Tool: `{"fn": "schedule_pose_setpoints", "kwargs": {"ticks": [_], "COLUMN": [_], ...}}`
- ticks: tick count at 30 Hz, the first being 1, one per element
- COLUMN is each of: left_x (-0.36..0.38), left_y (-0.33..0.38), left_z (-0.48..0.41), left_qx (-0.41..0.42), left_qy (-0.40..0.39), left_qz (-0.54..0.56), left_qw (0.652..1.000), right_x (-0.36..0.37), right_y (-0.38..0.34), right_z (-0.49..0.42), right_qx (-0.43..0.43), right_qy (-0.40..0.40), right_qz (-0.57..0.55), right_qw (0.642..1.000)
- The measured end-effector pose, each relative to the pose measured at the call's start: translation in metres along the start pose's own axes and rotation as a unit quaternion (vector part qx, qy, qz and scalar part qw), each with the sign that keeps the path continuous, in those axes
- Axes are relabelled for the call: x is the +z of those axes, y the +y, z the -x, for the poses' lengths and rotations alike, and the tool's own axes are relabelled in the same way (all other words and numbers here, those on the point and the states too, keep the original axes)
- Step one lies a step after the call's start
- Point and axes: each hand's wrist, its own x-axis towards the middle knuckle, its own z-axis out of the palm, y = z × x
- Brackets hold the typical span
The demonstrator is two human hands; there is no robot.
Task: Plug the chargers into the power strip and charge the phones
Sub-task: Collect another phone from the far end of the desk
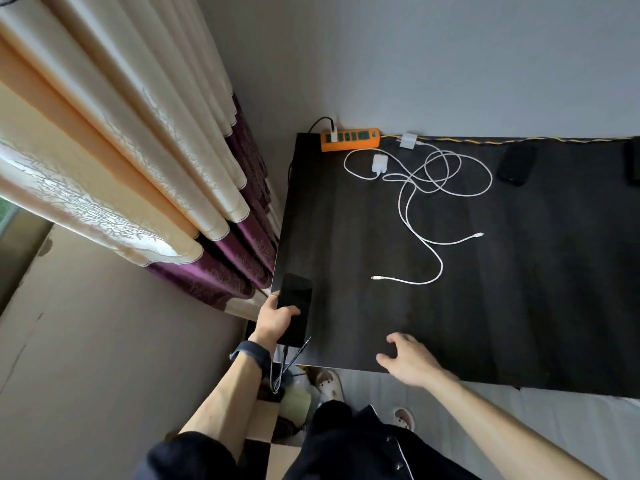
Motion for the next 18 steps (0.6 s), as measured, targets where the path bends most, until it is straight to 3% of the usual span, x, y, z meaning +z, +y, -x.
{"fn": "schedule_pose_setpoints", "kwargs": {"ticks": [8,16,18], "left_x": [0.017,0.025,0.022], "left_y": [-0.020,-0.039,-0.029], "left_z": [-0.041,-0.068,-0.065], "left_qx": [-0.021,0.035,0.047], "left_qy": [-0.018,0.002,-0.002], "left_qz": [0.049,-0.019,-0.087], "left_qw": [0.998,0.999,0.995], "right_x": [0.019,0.006,0.006], "right_y": [0.014,0.024,0.025], "right_z": [-0.021,-0.027,-0.028], "right_qx": [0.071,0.070,0.071], "right_qy": [-0.044,-0.068,-0.069], "right_qz": [0.127,0.082,0.075], "right_qw": [0.988,0.992,0.992]}}
